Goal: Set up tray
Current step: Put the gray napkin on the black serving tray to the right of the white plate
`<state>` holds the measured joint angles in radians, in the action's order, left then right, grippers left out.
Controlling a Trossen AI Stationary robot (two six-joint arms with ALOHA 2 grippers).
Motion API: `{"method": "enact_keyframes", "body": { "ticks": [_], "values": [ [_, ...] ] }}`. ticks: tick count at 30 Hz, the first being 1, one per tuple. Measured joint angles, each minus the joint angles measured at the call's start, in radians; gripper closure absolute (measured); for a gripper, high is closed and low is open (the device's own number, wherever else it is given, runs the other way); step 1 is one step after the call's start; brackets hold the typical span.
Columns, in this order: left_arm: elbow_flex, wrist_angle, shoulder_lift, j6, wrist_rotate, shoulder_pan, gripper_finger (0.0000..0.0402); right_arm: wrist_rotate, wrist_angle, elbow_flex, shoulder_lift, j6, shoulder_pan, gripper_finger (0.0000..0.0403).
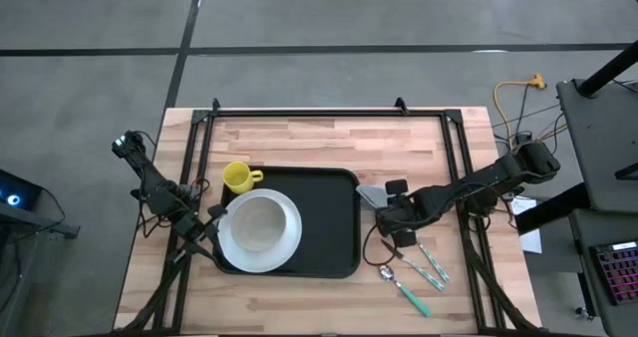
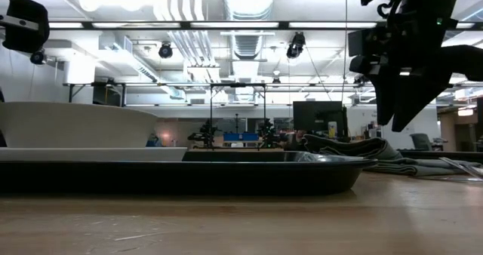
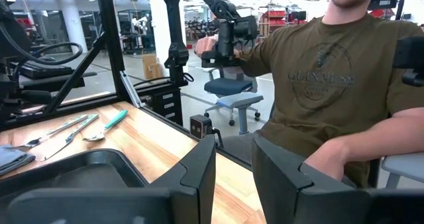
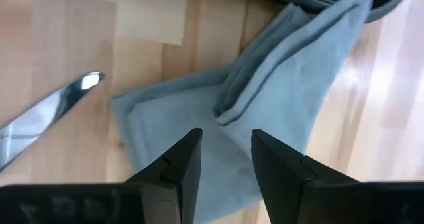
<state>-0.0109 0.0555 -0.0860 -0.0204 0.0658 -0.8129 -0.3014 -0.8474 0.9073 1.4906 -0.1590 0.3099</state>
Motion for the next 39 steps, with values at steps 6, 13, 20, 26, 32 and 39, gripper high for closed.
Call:
{"method": "enact_keyframes", "body": {
  "ticks": [6, 13, 20, 26, 32, 39],
  "values": [
    [0.0, 0.0, 0.0, 0.0, 0.0, 0.0, 0.0322, 0.011, 0.002, 0.001, 0.0, 0.016, 0.0, 0.0282],
    [0.0, 0.0, 0.0, 0.0, 0.0, 0.0, 0.0322, 0.014, 0.002, 0.001, 0.001, -0.014, 0.0, 0.0282],
    [0.0, 0.0, 0.0, 0.0, 0.0, 0.0, 0.0322, 0.014, 0.013, -0.002, 0.001, -0.006, 0.0, 0.025],
    [0.0, 0.0, 0.0, 0.0, 0.0, 0.0, 0.0322, 0.01, 0.057, -0.035, 0.001, 0.016, 0.0, 0.0197],
    [0.0, 0.0, 0.0, 0.0, 0.0, 0.0, 0.0322, -0.026, 0.174, -0.113, 0.002, 0.082, 0.0, 0.017],
    [0.0, 0.0, 0.0, 0.0, 0.0, 0.0, 0.0322, -0.125, 0.185, -0.121, 0.002, 0.096, -0.001, 0.0176]
  ]
}}
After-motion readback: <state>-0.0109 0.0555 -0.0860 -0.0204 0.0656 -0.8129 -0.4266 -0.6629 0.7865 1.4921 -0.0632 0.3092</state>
